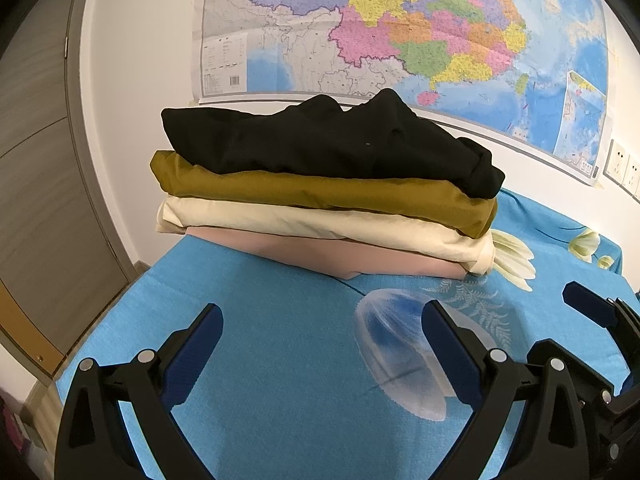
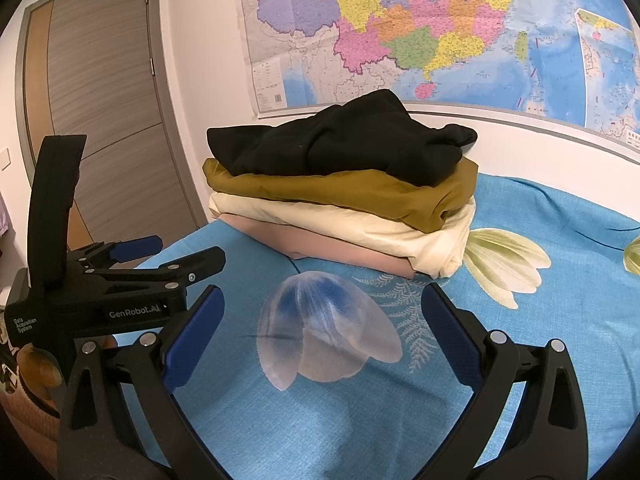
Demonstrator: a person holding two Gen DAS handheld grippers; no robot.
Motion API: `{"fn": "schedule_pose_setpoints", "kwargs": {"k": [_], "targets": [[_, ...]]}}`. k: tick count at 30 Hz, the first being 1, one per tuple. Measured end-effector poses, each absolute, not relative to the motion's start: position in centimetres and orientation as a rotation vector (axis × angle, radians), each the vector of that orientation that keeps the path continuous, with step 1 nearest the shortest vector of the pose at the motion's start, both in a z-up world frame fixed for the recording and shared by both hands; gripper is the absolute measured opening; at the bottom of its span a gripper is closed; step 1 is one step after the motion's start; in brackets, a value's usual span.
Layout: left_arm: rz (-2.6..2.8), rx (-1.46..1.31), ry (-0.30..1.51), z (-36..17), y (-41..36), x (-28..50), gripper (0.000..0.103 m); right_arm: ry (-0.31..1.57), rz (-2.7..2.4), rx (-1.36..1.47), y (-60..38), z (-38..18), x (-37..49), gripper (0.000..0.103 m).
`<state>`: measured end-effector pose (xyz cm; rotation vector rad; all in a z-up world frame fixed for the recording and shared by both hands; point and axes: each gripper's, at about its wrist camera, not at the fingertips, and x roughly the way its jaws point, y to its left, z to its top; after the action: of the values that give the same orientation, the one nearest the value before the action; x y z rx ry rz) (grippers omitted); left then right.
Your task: Fold large clothes
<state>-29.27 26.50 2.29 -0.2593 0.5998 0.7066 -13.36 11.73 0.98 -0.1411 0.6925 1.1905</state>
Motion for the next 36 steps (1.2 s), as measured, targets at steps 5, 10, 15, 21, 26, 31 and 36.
{"fn": "schedule_pose_setpoints", "kwargs": {"k": [5,10,15,21,26,31,36], "targets": [[0.706,-0.257,0.595,2.28,26.28,-29.32,0.096,0.689,1.19,-0.141,11.69,1.09,-13.46,0.097],[0.705,-0.258,0.595,2.28,26.32,-29.37,0.096,0.686,1.194,-0.14,11.68,1.11,-13.49,0.097],[0.706,-0.259,0.593,2.32,26.26,-29.45,0.096,0.686,1.196,-0.142,11.63,1.13,-13.53,0.097],[0.709,-0.258,0.59,2.36,26.16,-29.62,0.096,0.688,1.197,-0.144,11.57,1.13,-13.58,0.097],[0.713,-0.259,0.588,2.42,26.01,-29.71,0.096,0.686,1.197,-0.143,11.51,1.13,-13.58,0.097],[0.712,-0.258,0.588,2.41,26.09,-29.76,0.096,0.686,1.197,-0.144,11.56,1.09,-13.6,0.097],[0.714,-0.258,0.588,2.42,26.01,-29.88,0.096,0.688,1.197,-0.143,11.52,1.09,-13.62,0.097]]}}
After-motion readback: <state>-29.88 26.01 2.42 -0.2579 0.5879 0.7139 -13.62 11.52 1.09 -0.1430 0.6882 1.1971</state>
